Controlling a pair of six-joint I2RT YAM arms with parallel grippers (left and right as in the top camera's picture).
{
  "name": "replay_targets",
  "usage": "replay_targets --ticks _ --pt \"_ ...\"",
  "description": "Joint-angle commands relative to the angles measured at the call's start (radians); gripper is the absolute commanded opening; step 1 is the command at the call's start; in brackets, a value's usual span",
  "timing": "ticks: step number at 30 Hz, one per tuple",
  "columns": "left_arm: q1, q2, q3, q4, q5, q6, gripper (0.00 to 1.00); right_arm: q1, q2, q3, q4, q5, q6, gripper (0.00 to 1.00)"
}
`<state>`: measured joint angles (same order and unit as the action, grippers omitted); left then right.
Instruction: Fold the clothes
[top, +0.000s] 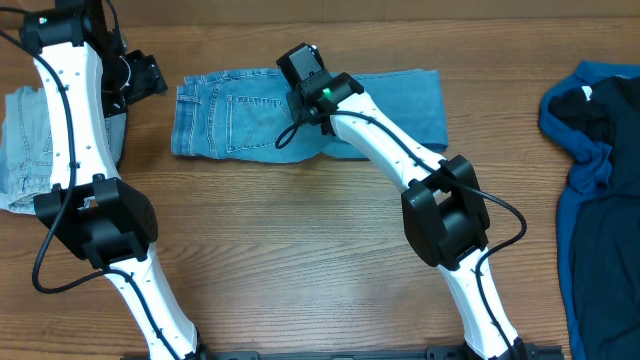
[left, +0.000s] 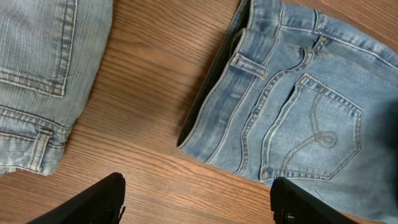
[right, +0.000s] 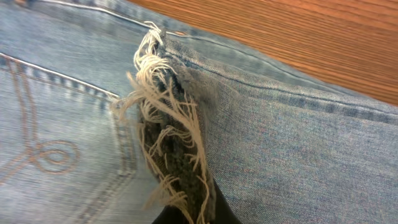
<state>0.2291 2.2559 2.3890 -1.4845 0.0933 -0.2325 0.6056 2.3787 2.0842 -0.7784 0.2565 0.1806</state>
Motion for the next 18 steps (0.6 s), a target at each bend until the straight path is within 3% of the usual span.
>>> replay_targets --ticks 1,3,5,9,12,18 --pt "-0.004 -0.019 0.017 -0.004 -0.008 -0.006 0.78 0.017 -0.005 0.03 0.024 -0.035 0.038 0.04" --pt "-0.004 -0.019 0.017 -0.006 -0.01 -0.006 0.78 0.017 -0.005 0.03 0.026 -0.041 0.038 0.09" --pt "-0.004 -0.019 0.017 -0.008 -0.018 -0.006 0.78 0.017 -0.005 0.03 0.026 -0.06 0.037 0.36" --pt "-0.004 -0.019 0.017 -0.006 -0.018 -0.007 0.79 0.017 -0.005 0.031 0.049 -0.187 0.02 0.67" --pt "-0.007 -0.019 0.017 -0.012 -0.018 -0.007 0.79 -0.003 -0.005 0.033 0.051 -0.207 -0.002 0.68" --pt "-0.01 -0.019 0.017 -0.014 -0.018 -0.007 0.81 -0.04 -0.005 0.028 0.041 -0.207 -0.001 0.59"
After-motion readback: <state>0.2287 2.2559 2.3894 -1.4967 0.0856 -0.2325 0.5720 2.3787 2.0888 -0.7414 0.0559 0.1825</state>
